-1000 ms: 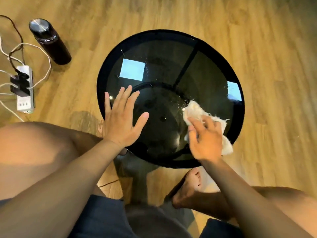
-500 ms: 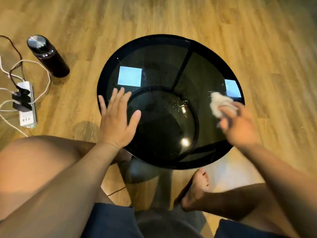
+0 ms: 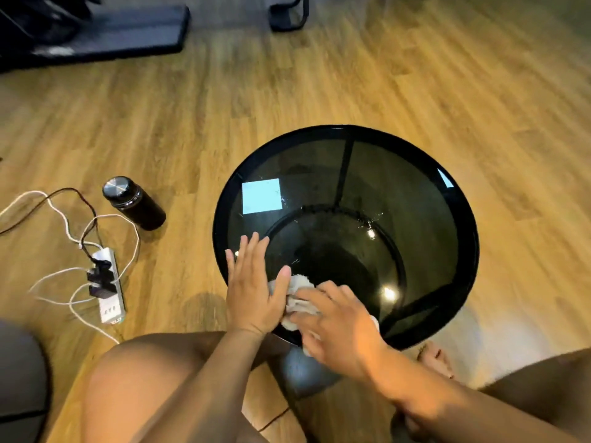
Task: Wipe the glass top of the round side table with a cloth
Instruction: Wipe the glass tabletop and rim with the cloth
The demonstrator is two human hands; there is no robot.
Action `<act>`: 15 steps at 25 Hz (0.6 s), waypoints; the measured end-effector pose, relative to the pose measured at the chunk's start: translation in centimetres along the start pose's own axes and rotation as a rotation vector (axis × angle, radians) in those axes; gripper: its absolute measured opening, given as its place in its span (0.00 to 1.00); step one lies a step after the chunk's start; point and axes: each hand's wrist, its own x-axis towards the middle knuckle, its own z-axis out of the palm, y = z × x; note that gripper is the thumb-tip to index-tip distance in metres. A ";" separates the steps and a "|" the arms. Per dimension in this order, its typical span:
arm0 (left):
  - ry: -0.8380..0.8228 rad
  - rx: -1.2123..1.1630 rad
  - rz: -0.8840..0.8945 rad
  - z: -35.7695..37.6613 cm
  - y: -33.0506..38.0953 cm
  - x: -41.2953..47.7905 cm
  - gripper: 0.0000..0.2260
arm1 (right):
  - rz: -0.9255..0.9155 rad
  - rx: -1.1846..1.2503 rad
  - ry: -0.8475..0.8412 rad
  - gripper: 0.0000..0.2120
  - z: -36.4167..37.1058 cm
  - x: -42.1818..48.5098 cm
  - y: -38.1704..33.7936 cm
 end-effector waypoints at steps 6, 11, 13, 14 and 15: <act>0.000 0.073 -0.050 0.3 0.1 0.3 0.29 | 0.685 -0.225 0.056 0.14 -5.6 -3.5 21.5; 0.012 0.048 -0.065 0.1 0.1 0.3 0.30 | 0.758 -0.138 0.117 0.17 -3.9 -1.6 17.4; 0.012 0.027 -0.047 0.0 0.1 0.4 0.30 | 0.526 -0.046 0.082 0.17 -2.0 -0.6 9.6; 0.013 0.016 -0.035 0.0 0.2 0.3 0.30 | 0.409 0.004 0.048 0.15 -1.0 -0.3 5.3; 0.017 0.004 -0.027 0.0 0.2 0.2 0.30 | 0.307 0.046 0.001 0.14 -0.2 -0.1 1.6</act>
